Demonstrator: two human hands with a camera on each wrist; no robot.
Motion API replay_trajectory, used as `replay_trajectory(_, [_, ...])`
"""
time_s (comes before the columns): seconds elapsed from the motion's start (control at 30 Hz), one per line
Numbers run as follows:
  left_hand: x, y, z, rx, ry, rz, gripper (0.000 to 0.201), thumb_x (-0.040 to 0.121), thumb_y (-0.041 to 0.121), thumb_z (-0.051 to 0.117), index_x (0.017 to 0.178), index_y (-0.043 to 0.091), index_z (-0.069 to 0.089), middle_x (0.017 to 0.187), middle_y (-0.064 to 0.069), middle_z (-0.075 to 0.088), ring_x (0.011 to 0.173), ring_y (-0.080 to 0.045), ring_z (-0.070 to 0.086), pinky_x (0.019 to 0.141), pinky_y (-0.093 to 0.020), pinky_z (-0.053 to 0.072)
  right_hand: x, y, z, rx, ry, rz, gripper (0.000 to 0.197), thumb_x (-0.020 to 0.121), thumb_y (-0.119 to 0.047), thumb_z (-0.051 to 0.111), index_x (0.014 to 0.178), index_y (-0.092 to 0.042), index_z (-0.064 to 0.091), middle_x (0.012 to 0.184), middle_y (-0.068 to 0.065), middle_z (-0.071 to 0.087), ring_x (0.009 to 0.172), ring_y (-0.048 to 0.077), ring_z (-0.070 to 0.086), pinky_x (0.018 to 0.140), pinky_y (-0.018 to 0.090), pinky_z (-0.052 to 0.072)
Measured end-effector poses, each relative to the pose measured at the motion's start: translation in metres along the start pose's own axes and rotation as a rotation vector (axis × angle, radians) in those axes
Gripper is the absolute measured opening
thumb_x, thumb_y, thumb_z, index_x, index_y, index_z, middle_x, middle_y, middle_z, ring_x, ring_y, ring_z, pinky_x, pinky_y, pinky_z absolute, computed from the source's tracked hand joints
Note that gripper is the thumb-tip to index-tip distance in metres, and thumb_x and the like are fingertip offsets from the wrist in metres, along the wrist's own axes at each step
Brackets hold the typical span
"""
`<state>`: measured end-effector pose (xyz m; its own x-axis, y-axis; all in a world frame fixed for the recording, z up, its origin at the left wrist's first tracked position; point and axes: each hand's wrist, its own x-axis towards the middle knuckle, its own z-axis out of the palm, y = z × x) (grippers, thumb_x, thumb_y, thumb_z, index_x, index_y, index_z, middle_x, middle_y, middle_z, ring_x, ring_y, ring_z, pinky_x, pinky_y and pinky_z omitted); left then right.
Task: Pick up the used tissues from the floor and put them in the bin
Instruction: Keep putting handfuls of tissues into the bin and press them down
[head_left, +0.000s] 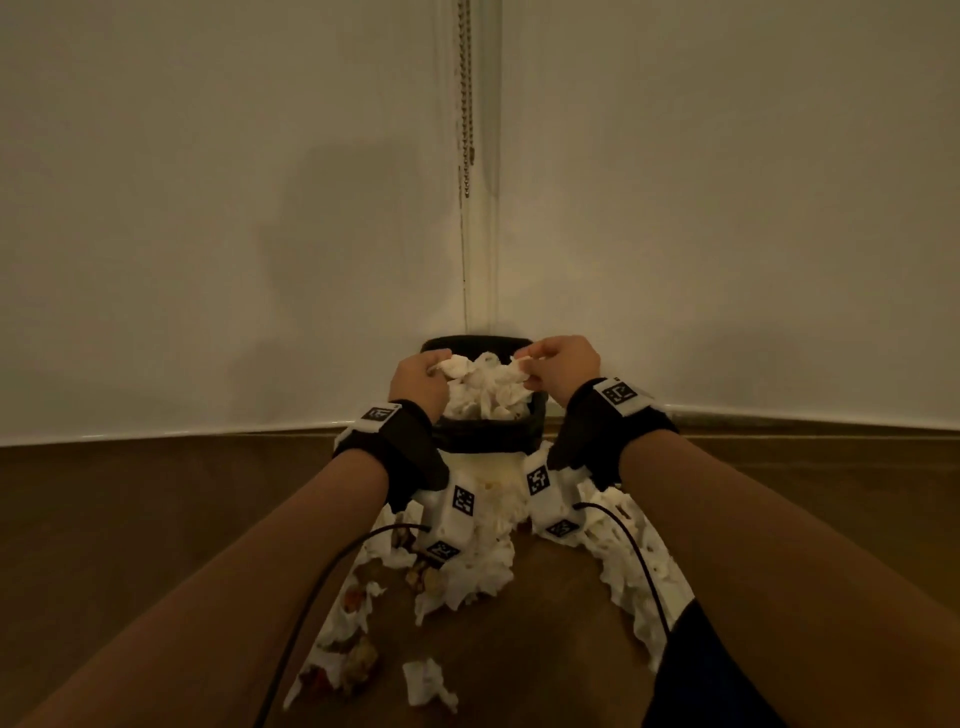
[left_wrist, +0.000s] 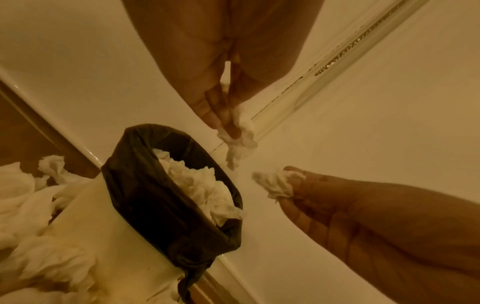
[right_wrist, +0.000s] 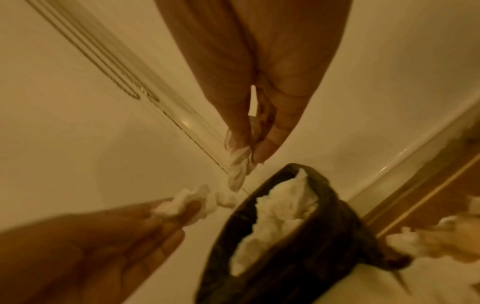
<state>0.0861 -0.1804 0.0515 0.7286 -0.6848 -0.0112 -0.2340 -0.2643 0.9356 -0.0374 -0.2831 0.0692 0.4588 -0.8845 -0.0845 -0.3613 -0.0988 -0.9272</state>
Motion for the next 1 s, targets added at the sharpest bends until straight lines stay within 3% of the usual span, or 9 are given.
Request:
replay_trajectory(0.17, [0.014, -0.018, 0.022, 0.16, -0.093, 0.013, 0.04, 0.099, 0.012, 0.036, 0.139, 0.007, 0.042, 0.144, -0.012, 0.042, 0.133, -0.025, 0.038, 0.111, -0.03, 0.028, 0.015, 0.024, 0.001, -0.302, -0.025, 0.003, 0.019, 0.09, -0.009, 0.058, 0.101, -0.004, 0.073, 0.107, 0.015, 0.069, 0.099, 0.029, 0.065, 0.091, 0.037, 0.052])
replay_trajectory(0.37, [0.018, -0.032, 0.047, 0.505, -0.214, 0.089, 0.04, 0.102, 0.021, 0.025, 0.135, 0.007, 0.042, 0.141, -0.018, 0.04, 0.125, -0.033, 0.042, 0.105, -0.038, 0.034, 0.023, 0.036, 0.016, -0.549, -0.071, -0.063, 0.029, 0.094, -0.011, 0.047, 0.111, -0.003, 0.069, 0.118, 0.013, 0.065, 0.109, 0.027, 0.059, 0.092, 0.027, 0.045])
replay_trajectory(0.47, [0.017, -0.044, 0.056, 0.779, -0.336, 0.089, 0.042, 0.101, 0.03, 0.024, 0.14, 0.015, 0.034, 0.157, -0.011, 0.005, 0.137, -0.031, 0.027, 0.111, -0.045, 0.027, 0.023, 0.044, 0.029, -0.657, -0.185, -0.032, 0.034, 0.093, -0.012, 0.047, 0.123, 0.0, 0.058, 0.13, 0.018, 0.054, 0.12, 0.03, 0.05, 0.1, 0.031, 0.04])
replay_trajectory(0.53, [0.014, -0.053, 0.059, 0.908, -0.355, 0.082, 0.046, 0.1, 0.038, 0.022, 0.143, 0.025, 0.028, 0.158, -0.002, -0.004, 0.142, -0.028, 0.016, 0.112, -0.052, 0.016, 0.02, 0.049, 0.039, -0.766, -0.293, -0.037, 0.036, 0.094, -0.013, 0.045, 0.126, 0.003, 0.05, 0.134, 0.022, 0.047, 0.125, 0.034, 0.043, 0.11, 0.037, 0.031])
replay_trajectory(0.6, [0.011, -0.058, 0.06, 1.034, -0.336, 0.103, 0.047, 0.099, 0.04, 0.023, 0.144, 0.027, 0.026, 0.158, 0.0, 0.0, 0.143, -0.029, 0.007, 0.11, -0.056, 0.01, 0.018, 0.054, 0.047, -0.883, -0.386, -0.038, 0.025, 0.095, -0.019, 0.041, 0.108, 0.0, 0.053, 0.136, 0.021, 0.045, 0.12, 0.034, 0.042, 0.114, 0.042, 0.021])
replay_trajectory(0.67, [0.009, -0.06, 0.061, 1.135, -0.32, 0.145, 0.048, 0.097, 0.036, 0.029, 0.144, 0.025, 0.027, 0.158, -0.001, 0.002, 0.142, -0.03, 0.006, 0.11, -0.054, 0.013, 0.02, 0.055, 0.051, -0.929, -0.412, -0.016, 0.017, 0.092, -0.024, 0.045, 0.094, -0.009, 0.052, 0.147, 0.019, 0.029, 0.12, 0.034, 0.042, 0.112, 0.044, 0.026])
replay_trajectory(0.77, [0.006, -0.059, 0.059, 1.173, -0.265, 0.252, 0.045, 0.092, 0.029, 0.043, 0.136, 0.02, 0.038, 0.155, -0.004, 0.006, 0.138, -0.028, 0.016, 0.108, -0.048, 0.021, 0.026, 0.061, 0.056, -1.03, -0.479, -0.062, 0.033, 0.089, -0.024, 0.049, 0.12, -0.012, 0.054, 0.152, 0.02, 0.005, 0.125, 0.035, 0.041, 0.109, 0.04, 0.033])
replay_trajectory(0.9, [0.005, -0.062, 0.054, 1.155, -0.249, 0.409, 0.041, 0.088, 0.026, 0.048, 0.128, 0.02, 0.046, 0.137, -0.004, 0.029, 0.121, -0.023, 0.039, 0.103, -0.042, 0.028, 0.03, 0.064, 0.063, -1.148, -0.528, -0.12, 0.038, 0.087, -0.026, 0.048, 0.123, -0.013, 0.052, 0.138, 0.017, 0.036, 0.123, 0.034, 0.039, 0.107, 0.044, 0.034])
replay_trajectory(1.0, [0.008, -0.065, 0.048, 1.183, -0.304, 0.398, 0.036, 0.094, 0.032, 0.036, 0.127, 0.022, 0.046, 0.128, -0.004, 0.045, 0.115, -0.022, 0.048, 0.102, -0.042, 0.026, 0.031, 0.063, 0.067, -1.201, -0.518, -0.124, 0.038, 0.087, -0.03, 0.046, 0.121, -0.014, 0.051, 0.126, 0.014, 0.042, 0.115, 0.032, 0.045, 0.101, 0.044, 0.04])
